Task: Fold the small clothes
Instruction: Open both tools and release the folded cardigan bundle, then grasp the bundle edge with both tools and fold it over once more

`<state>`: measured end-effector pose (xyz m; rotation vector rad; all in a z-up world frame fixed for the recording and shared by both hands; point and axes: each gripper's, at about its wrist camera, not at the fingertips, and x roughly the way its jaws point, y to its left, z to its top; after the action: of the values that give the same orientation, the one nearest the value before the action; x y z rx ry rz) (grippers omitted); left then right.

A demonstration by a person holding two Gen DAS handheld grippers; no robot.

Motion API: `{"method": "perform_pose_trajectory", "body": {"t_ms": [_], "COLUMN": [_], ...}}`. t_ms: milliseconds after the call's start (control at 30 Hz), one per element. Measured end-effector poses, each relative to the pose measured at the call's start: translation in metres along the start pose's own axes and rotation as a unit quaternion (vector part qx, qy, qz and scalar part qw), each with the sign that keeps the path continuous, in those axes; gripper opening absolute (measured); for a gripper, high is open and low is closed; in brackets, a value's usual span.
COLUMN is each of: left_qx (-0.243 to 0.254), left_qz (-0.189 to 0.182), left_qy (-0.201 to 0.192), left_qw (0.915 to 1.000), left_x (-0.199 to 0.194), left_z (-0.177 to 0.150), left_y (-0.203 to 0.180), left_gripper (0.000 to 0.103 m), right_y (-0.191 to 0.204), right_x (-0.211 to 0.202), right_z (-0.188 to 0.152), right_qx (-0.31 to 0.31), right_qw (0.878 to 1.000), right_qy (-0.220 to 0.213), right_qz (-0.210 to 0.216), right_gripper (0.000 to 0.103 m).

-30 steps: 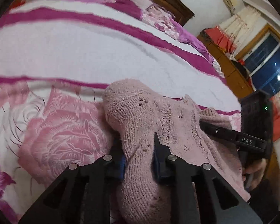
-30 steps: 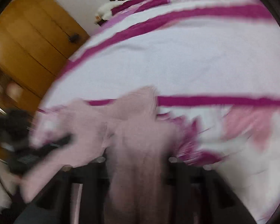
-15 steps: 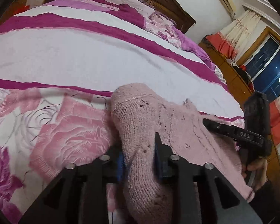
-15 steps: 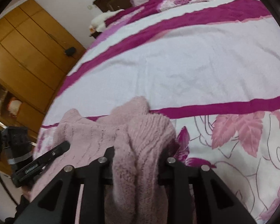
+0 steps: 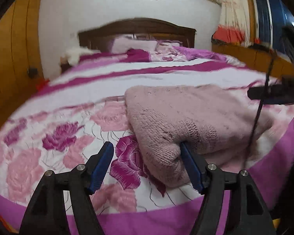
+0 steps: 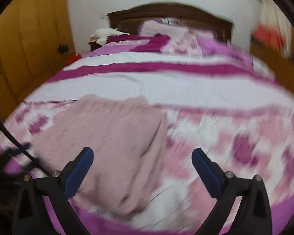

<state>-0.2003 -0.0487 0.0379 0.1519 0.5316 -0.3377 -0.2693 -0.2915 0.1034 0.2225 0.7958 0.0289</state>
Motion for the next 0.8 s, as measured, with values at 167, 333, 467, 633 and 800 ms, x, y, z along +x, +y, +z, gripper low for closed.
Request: {"method": "perform_pose_trajectory", "body": {"t_ms": [167,333,467,633,800], "left_qx": [0.015,0.025,0.050,-0.009,-0.147], "left_qz": [0.042,0.081,0.081,-0.184,-0.267], "left_qy": [-0.030,0.022,0.040,0.040,0.022], "left_qw": [0.9986,0.9962,0.9946,0.9820,0.9522], "left_x": [0.000,-0.003,0.002,-0.050,-0.017], "left_z": [0.009,0.004,-0.008,0.008,0.076], "left_y": [-0.020,-0.030,-0.038,0.009,0.073], "left_gripper": [0.000,0.000,0.000,0.007,0.046], "right_y": [-0.030,-0.033,-0.050,-0.055,-0.073], "right_x": [0.048,0.018,0.055,0.029,0.042], "right_z": [-0.017,-0.005,-0.023,-0.007,0.048], "right_qx": [0.150,0.117,0.157,0.143,0.125], "right_qw": [0.979,0.987,0.978,0.985,0.986], "right_qy": [0.086,0.004,0.091,0.068,0.077], "right_qz": [0.107,0.113,0.098,0.065,0.083], "right_gripper": [0.040,0.022,0.024,0.081,0.103]}}
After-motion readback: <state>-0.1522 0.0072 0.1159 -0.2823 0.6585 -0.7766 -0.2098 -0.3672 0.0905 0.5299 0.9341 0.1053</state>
